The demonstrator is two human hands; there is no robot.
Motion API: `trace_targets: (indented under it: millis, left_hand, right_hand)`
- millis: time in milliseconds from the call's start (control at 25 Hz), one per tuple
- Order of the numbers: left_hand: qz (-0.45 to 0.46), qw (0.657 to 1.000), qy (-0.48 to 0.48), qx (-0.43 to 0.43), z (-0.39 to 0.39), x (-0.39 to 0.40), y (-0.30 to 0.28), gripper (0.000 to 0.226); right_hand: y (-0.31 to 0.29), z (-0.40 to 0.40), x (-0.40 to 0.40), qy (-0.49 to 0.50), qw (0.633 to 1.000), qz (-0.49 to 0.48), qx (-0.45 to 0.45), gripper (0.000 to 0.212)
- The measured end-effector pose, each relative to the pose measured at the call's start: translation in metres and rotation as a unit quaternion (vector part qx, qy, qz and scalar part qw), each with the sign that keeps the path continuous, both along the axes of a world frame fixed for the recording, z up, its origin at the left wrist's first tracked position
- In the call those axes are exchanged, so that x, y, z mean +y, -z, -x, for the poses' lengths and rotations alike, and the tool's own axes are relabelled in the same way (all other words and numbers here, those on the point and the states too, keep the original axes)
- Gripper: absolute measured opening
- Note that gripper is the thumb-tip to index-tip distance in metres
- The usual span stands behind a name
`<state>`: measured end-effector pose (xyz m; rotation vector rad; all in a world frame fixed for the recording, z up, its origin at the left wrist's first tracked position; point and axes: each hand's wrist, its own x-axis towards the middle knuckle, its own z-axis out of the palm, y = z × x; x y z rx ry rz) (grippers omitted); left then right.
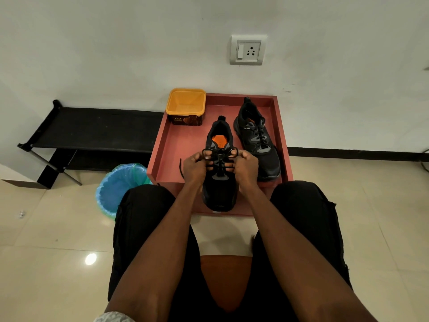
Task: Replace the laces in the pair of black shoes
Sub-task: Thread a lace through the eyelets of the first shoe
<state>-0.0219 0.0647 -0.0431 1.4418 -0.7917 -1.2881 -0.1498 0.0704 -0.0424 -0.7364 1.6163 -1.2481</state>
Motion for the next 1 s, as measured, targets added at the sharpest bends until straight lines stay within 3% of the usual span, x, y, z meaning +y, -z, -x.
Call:
trace_targets:
  millis: [280,560,640,840,1000]
  left_hand:
    - [0.059,0.994,-0.016,-0.091,0.008,-0.006,0.01,0.01]
    - [0.118,0.972,-0.018,-0.202,0.016,-0.006,0.01,0.007]
    - [0.101,0.976,-0.016,-0.194,0.015,-0.009,0.011,0.007]
    - [0.084,0.989,-0.081,-0.087,0.007,-0.013,-0.002,0.005]
    - [0.085,0.988,-0.085,-0.102,0.003,-0.006,0.002,0.006]
  right_hand:
    - [0.007,-0.006,-0.003,-0.015,0.995,0.038,0.09,0.018]
    - [0.007,-0.014,-0.009,-0.016,0.986,0.044,0.161,0.015]
    - [0.006,-0.013,-0.01,-0.029,0.982,0.022,0.183,0.014]
    - [-0.007,-0.005,-0.007,0.028,0.992,0.043,0.112,0.015]
    - [-0.005,-0.003,-0.005,0.077,0.995,0.027,0.062,0.007]
